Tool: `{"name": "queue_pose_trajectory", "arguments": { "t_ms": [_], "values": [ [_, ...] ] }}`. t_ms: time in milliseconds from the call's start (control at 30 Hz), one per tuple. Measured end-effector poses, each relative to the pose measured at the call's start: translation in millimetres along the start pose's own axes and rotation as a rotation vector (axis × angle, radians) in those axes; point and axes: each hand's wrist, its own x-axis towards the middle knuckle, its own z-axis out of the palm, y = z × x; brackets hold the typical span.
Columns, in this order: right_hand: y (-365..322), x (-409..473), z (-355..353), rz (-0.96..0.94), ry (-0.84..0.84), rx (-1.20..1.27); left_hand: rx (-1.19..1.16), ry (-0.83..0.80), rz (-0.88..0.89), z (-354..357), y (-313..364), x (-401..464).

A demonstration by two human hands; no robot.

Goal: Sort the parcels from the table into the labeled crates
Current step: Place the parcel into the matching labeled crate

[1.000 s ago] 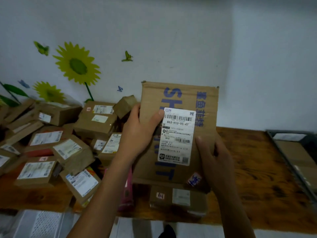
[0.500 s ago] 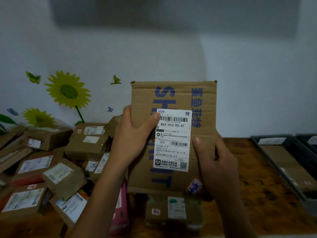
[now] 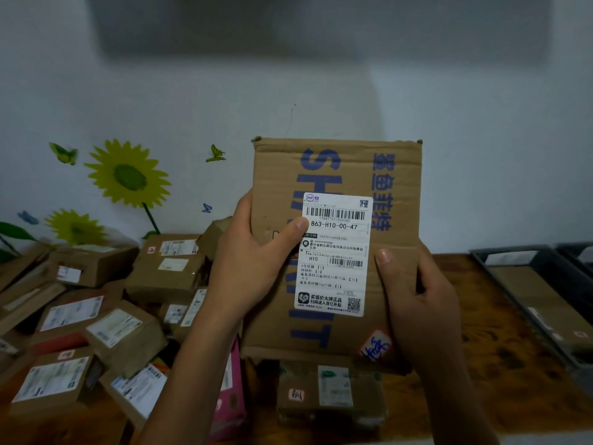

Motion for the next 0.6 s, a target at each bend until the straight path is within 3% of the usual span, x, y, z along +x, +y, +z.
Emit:
{"name": "queue_pose_trajectory", "arguments": {
  "t_ms": [600],
  "values": [
    [-6.9, -1.5, -4.2, 0.011, 0.05, -0.009, -0.042, -0.094, 0.066, -1.9, -6.4, -8.3]
  ]
}}
